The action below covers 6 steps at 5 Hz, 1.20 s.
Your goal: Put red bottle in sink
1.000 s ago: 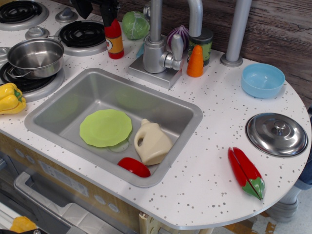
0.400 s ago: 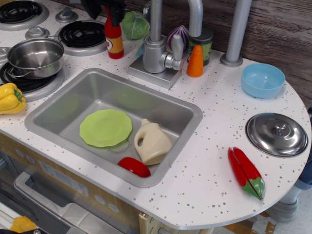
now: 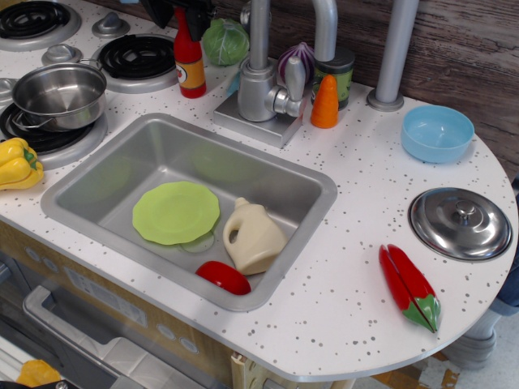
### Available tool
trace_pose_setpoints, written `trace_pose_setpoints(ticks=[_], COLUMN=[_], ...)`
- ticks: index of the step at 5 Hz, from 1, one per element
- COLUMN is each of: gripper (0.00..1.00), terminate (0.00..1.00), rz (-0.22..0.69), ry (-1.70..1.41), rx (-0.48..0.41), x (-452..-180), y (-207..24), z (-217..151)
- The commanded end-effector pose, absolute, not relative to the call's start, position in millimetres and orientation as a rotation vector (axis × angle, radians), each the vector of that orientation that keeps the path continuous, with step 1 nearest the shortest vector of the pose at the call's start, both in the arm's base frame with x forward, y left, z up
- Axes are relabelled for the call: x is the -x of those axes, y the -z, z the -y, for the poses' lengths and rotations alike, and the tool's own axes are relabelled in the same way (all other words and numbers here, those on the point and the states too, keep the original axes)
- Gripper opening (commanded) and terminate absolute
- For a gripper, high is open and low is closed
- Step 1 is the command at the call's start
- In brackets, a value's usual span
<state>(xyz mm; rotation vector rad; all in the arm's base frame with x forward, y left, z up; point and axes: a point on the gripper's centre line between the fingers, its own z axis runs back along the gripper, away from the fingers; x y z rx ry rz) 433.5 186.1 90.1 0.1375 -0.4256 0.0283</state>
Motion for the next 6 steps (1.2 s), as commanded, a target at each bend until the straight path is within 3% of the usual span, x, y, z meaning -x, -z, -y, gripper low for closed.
trace_pose_setpoints(ticks=[1,2,3,4,6], gripper=[0.00,0.00,0.00,0.00,0.00], terminate=[0.00,0.00,0.00,0.00,0.00], rz=[0.485,0.467,0.394,0.316,0.256], ry=[-0.017,-0.027,-0.036,-0.066,-0.166], rx=[-0.170,-0.176,-0.232,-0.302,-0.309], x=[-450,-446,-425,-388,-333], y=[-113,-117,-132,-152,-153], z=[-188,-184,-179,-174,-140])
